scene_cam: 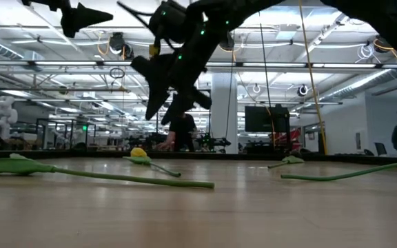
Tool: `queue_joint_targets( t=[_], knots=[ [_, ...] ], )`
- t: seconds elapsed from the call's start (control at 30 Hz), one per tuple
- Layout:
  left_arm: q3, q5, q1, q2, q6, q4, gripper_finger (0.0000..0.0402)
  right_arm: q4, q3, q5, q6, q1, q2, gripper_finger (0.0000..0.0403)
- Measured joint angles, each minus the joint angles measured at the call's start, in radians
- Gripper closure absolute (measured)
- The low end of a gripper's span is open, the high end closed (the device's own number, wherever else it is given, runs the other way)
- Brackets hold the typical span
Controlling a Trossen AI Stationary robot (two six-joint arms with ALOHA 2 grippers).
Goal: Sort flowers into vase by color
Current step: Put the top yellow tulip into the green vase
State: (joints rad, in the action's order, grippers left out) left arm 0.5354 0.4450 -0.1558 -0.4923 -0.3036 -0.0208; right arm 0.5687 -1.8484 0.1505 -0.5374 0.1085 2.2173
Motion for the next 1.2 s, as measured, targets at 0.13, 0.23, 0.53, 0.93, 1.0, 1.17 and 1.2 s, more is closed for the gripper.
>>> queue_joint_targets(
  t=[0.13, 0.23, 0.53, 0.93, 1.0, 1.17, 1.2],
  knots=[
    [0.000, -0.009, 0.000, 0.028, 0.005, -0.025, 0.0061, -0.041, 0.000, 0.000, -0.034, 0.000, 0.053, 0.0181],
    [0.000, -0.030, 0.000, 0.037, 0.005, -0.050, 0.0061, -0.107, 0.000, -0.001, -0.042, -0.001, 0.077, 0.0164],
    [0.000, -0.053, -0.001, 0.040, -0.003, -0.112, 0.0061, -0.201, -0.002, 0.046, -0.004, -0.024, 0.169, 0.0154],
    [0.000, -0.052, -0.001, 0.039, 0.006, -0.132, 0.0061, -0.082, -0.006, 0.090, -0.043, -0.025, 0.193, 0.0254],
    [0.000, -0.052, -0.001, 0.039, 0.027, -0.131, 0.0061, -0.073, -0.006, 0.087, -0.044, -0.022, 0.192, 0.0304],
    [0.000, -0.052, -0.001, 0.039, 0.055, -0.131, 0.0061, -0.047, -0.004, 0.015, -0.038, -0.004, 0.178, 0.0390],
    [0.000, -0.052, -0.001, 0.039, 0.056, -0.131, 0.0061, -0.043, -0.002, 0.008, -0.039, -0.001, 0.170, 0.0389]
  ],
)
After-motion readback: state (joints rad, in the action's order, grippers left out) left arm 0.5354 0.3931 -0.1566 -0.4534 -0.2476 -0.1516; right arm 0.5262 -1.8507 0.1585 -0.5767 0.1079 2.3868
